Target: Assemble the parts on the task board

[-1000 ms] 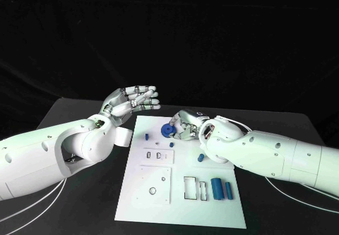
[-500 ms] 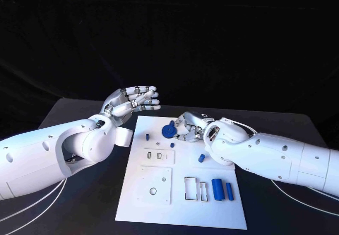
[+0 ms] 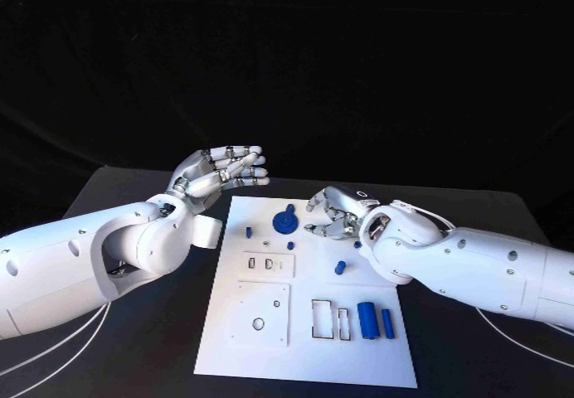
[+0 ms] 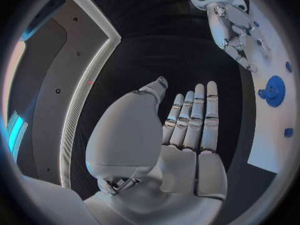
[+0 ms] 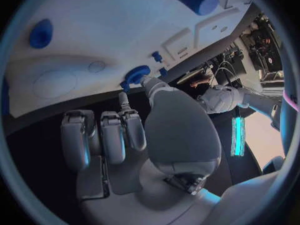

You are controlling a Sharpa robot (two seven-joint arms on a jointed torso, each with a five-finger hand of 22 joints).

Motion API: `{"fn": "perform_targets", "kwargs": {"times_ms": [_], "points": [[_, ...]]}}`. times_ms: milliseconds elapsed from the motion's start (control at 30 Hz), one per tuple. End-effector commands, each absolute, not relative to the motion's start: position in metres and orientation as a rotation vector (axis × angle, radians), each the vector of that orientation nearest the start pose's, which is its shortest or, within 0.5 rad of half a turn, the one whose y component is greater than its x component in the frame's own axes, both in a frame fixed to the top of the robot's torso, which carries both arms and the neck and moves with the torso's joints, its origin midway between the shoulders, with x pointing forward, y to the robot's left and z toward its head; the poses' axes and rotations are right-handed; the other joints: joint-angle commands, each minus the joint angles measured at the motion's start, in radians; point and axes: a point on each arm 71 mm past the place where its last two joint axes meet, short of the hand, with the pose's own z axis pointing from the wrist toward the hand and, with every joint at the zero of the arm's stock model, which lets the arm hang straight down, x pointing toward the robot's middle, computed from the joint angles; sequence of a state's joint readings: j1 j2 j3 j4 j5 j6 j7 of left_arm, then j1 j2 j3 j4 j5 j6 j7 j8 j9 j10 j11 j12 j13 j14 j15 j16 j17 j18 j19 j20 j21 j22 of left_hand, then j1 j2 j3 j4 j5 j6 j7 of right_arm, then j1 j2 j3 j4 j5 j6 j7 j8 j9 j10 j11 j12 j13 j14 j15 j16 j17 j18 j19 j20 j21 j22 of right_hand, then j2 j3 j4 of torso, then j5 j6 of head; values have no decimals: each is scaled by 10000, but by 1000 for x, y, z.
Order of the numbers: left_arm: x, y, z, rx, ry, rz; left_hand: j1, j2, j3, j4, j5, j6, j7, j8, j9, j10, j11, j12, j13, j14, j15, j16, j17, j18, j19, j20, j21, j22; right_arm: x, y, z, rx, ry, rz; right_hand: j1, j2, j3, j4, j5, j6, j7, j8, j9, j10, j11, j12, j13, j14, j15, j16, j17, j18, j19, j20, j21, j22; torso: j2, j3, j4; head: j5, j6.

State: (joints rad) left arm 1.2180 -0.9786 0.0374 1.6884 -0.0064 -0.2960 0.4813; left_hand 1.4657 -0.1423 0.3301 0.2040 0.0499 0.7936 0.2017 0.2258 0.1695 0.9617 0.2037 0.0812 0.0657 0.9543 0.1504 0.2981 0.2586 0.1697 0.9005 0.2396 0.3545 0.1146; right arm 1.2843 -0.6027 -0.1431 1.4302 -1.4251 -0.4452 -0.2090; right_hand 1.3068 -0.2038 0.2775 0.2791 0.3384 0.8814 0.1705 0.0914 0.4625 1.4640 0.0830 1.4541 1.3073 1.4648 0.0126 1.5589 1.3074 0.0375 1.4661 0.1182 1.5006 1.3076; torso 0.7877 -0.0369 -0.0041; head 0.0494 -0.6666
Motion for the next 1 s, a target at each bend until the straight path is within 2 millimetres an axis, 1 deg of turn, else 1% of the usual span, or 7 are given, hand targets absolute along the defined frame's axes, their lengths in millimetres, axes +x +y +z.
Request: {"fn": "perform_targets", "kwargs": {"times_ms": [33,233,400,567,633,800,1000], "points": [[468,227,-120,-10030,12524,-17056,-101,-26,20,-7,3,-82,665,-65,-15,-15,32,-59,4,-38,5,-54,8,125,-19,75,-63,-8,495,-124,-159,-1136,14707,7262,77,19,76,-26,39,77,-5,22,1,154,24,40,1413,1007,28,47,2406,-147,444,54,60,1965,-24,-1,-27,9,28],[469,228,-120,-10052,12505,-17032,-101,-26,20,-7,3,-82,665,-65,-15,-15,32,-59,4,-38,5,-54,8,125,-19,75,-63,-8,489,-156,-143,-592,14969,8010,272,-102,197,-175,-4,185,-28,13,-35,109,0,-19,1354,983,5,15,2305,-107,335,34,-58,1853,-76,9,-77,-36,26],[469,228,-120,-10044,12499,-17078,-101,-26,20,-7,3,-82,665,-65,-15,-15,32,-59,4,-38,5,-54,8,125,-19,75,-63,-8,493,-192,-143,154,15675,8431,652,-274,441,-515,-206,209,-8,-88,-132,-84,13,-236,1143,926,2,-62,2083,-5,38,24,-381,1558,-143,39,-157,-208,15],[470,227,-120,-9999,12501,-17197,-133,-74,-10,-18,1,-88,654,-74,-17,-13,30,-73,5,-52,11,-80,23,123,-24,80,-75,-24,495,-239,-152,741,15756,8237,906,-393,565,-766,-243,181,6,-145,-190,-226,21,-385,999,912,15,-83,2037,15,-25,33,-462,1500,-153,108,-191,-356,19],[470,227,-120,-9998,12496,-17197,-137,-101,-24,-28,1,-87,648,-75,-17,-9,27,-75,6,-58,11,-88,28,122,-27,81,-80,-29,496,-253,-158,862,15793,8112,957,-455,574,-836,-230,166,10,-159,-205,-266,24,-430,954,910,17,-87,2028,23,-47,35,-491,1478,-165,138,-233,-344,8],[470,227,-120,-9905,12467,-17299,-162,-158,-65,-41,1,-75,634,-71,-13,13,19,-73,10,-73,11,-110,38,121,-38,86,-94,-42,499,-273,-173,1106,15930,7857,1026,-554,546,-945,-199,78,28,-210,-243,-329,39,-499,887,902,27,-99,1999,30,-70,42,-524,1457,-150,194,-252,-360,19],[471,228,-120,-9858,12459,-17292,-206,-216,-123,-44,2,-69,622,-69,-11,30,13,-76,12,-96,14,-139,51,120,-53,92,-112,-59,502,-277,-188,1280,16077,7688,1086,-571,543,-1007,-196,44,35,-223,-258,-336,46,-504,884,909,32,-90,2029,29,-69,46,-527,1459,-135,247,-253,-284,-8]]}}
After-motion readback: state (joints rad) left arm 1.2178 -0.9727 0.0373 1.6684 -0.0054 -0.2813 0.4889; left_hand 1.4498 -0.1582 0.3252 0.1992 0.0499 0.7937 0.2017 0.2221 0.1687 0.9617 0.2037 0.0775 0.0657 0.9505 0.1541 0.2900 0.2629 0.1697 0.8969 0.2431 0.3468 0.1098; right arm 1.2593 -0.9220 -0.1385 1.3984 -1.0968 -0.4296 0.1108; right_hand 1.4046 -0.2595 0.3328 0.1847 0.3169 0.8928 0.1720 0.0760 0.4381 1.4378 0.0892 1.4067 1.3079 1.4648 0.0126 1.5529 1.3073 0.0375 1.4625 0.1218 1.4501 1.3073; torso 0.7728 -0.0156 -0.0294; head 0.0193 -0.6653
